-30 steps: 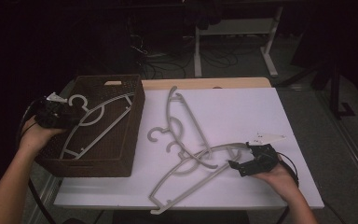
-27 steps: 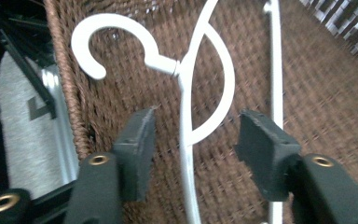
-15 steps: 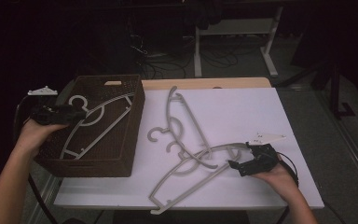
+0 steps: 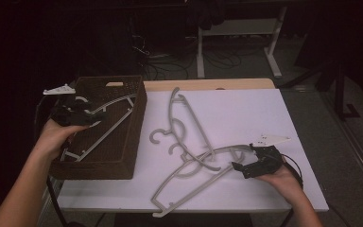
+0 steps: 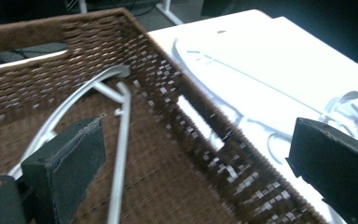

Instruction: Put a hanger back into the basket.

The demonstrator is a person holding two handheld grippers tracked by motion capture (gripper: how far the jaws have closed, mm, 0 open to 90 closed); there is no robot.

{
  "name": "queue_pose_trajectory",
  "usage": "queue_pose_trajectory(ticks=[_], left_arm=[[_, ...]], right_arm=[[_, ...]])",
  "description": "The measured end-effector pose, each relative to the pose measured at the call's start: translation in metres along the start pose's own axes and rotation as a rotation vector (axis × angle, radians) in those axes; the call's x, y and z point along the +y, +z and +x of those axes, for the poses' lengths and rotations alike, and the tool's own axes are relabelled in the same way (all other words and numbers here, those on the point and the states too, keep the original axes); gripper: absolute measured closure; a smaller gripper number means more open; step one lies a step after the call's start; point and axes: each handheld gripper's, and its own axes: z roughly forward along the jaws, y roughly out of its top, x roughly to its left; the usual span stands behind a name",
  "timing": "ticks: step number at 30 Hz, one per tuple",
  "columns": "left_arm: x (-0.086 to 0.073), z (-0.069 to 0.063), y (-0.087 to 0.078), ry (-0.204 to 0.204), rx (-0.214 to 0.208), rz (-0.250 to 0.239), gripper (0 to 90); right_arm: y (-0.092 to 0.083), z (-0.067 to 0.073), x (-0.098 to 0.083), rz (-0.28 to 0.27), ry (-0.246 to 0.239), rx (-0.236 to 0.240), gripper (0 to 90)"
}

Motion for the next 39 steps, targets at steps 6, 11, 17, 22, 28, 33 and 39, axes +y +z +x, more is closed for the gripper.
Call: queue_pose_trajectory(ticks=[6, 11, 17, 22, 28, 33, 39], left_arm=[[0.008, -0.023, 0.012, 0.017, -0.038, -0.013, 3.3], [0.014, -0.048, 0.025, 0.037, -0.073, -0.021, 3.3], [0.019, -0.079, 0.047, 0.056, -0.116, -0.029, 3.3], [0.024, -0.103, 0.066, 0.073, -0.132, -0.026, 3.4], [0.030, -0.129, 0.090, 0.079, -0.154, -0.029, 4.4], [0.031, -0.146, 0.116, 0.073, -0.163, -0.009, 5.8], [0.028, -0.152, 0.150, 0.059, -0.122, 0.020, 8.0]], right_arm=[[0.000, 0.000, 0.001, -0.001, 0.000, 0.002, 0.0], [0.002, 0.000, 0.001, 0.003, 0.000, 0.004, 0.0], [0.002, 0.000, 0.001, 0.004, -0.002, 0.006, 0.0], [0.001, 0.000, 0.001, 0.002, -0.001, 0.007, 0.0], [0.002, 0.001, 0.001, 0.004, -0.003, 0.009, 0.0], [0.001, 0.001, 0.001, -0.001, -0.003, 0.013, 0.0], [0.000, 0.000, 0.001, -0.009, 0.000, 0.016, 0.0]])
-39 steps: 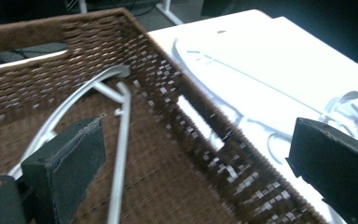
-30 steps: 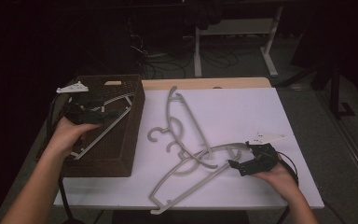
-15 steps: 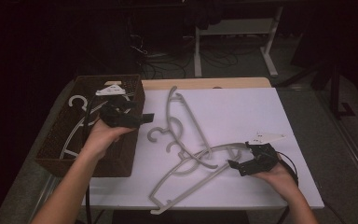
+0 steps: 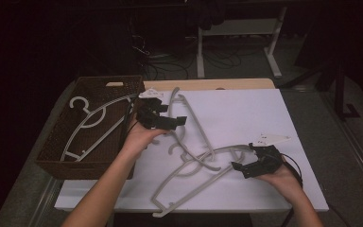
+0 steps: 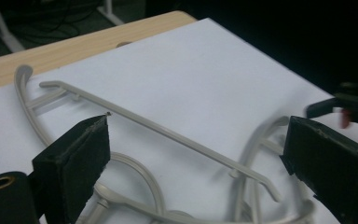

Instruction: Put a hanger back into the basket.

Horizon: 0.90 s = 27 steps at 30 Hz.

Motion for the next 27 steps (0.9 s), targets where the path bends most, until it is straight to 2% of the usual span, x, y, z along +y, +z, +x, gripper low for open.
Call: queue_pose_trajectory(ticks=[3, 4, 5, 9, 17, 19, 23, 27], left_arm=[[-0.003, 0.006, 0.016, -0.019, 0.031, 0.022, 9.2], [-0.003, 0.006, 0.016, -0.019, 0.031, 0.022, 9.4], [-0.005, 0.011, 0.025, -0.022, 0.063, 0.035, 9.5], [-0.011, 0.023, 0.039, -0.045, 0.124, 0.048, 13.9], [-0.019, 0.048, 0.066, -0.072, 0.209, 0.081, 20.9], [-0.021, 0.055, 0.074, -0.076, 0.243, 0.091, 22.9], [-0.024, 0.072, 0.088, -0.124, 0.272, 0.104, 27.0], [-0.024, 0.082, 0.100, -0.126, 0.301, 0.124, 31.8]], right_arm=[[-0.002, 0.000, 0.000, -0.008, 0.003, 0.000, 0.0], [-0.002, 0.000, 0.000, -0.008, 0.003, 0.000, 0.0], [-0.002, -0.001, 0.000, -0.009, 0.006, 0.001, 0.0], [-0.002, -0.002, 0.000, -0.011, 0.007, 0.004, 0.0], [-0.001, -0.001, 0.000, -0.009, 0.005, 0.004, 0.0], [-0.002, -0.001, 0.000, -0.009, 0.005, 0.004, 0.0], [-0.002, -0.001, 0.000, -0.012, 0.005, 0.006, 0.0], [-0.002, -0.002, 0.000, -0.015, 0.006, 0.008, 0.0]])
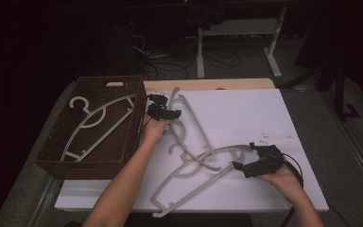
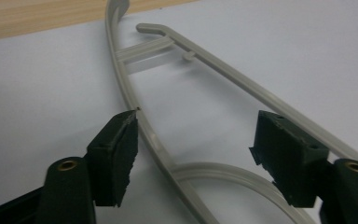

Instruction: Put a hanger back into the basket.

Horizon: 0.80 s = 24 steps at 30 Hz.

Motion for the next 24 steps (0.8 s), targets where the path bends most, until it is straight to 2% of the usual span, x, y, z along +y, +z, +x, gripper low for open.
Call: queue_pose_trajectory(ticks=[5, 10, 14, 18, 20, 24], left_arm=[[0.003, 0.005, 0.012, 0.005, 0.025, 0.042, 38.9], [0.003, 0.009, 0.020, -0.001, 0.056, 0.081, 49.8], [0.001, 0.012, 0.025, -0.016, 0.049, 0.106, 55.2], [0.001, 0.013, 0.028, -0.005, 0.068, 0.129, 64.5], [0.001, 0.012, 0.029, -0.001, 0.072, 0.132, 64.5], [0.004, 0.008, 0.030, 0.031, 0.092, 0.156, 65.9]], right_arm=[[0.000, 0.000, 0.000, -0.002, 0.001, 0.002, 0.0], [0.000, 0.000, 0.000, 0.000, -0.003, 0.003, 0.0], [0.000, 0.000, 0.000, -0.001, -0.002, 0.004, 0.0], [0.001, 0.000, 0.000, 0.001, -0.001, 0.006, 0.0], [0.001, -0.001, 0.000, 0.002, -0.001, 0.005, 0.0], [0.002, 0.000, 0.000, 0.001, 0.000, 0.005, 0.0]])
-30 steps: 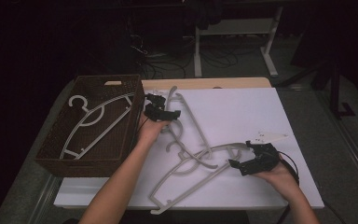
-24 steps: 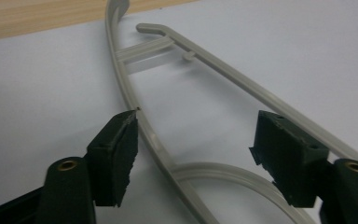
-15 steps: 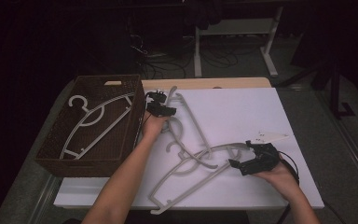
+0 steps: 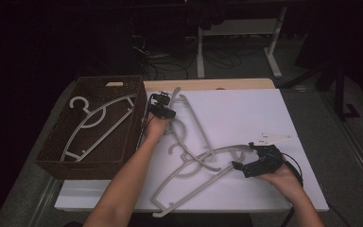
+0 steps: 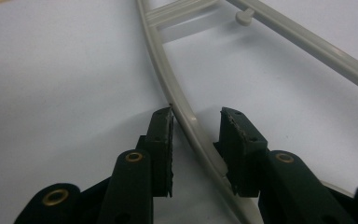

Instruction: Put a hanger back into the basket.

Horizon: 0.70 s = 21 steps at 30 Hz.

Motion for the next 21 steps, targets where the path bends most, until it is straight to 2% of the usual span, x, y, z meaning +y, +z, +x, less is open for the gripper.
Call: queue_pose_trajectory(ticks=[6, 11, 18, 21], left_arm=[[0.002, -0.001, 0.002, 0.006, 0.003, 0.001, 74.6], [0.005, -0.005, 0.003, 0.026, -0.002, 0.003, 80.8], [0.009, -0.011, 0.004, 0.046, -0.029, 0.006, 82.0], [0.013, -0.018, 0.002, 0.085, -0.045, -0.007, 82.1]], right_arm=[[-0.001, 0.000, 0.000, -0.003, 0.002, 0.000, 0.0], [-0.001, -0.001, 0.000, -0.004, 0.003, -0.002, 0.0], [-0.001, -0.001, 0.000, -0.006, 0.004, -0.002, 0.0], [-0.003, -0.001, 0.000, -0.011, 0.008, -0.002, 0.0]])
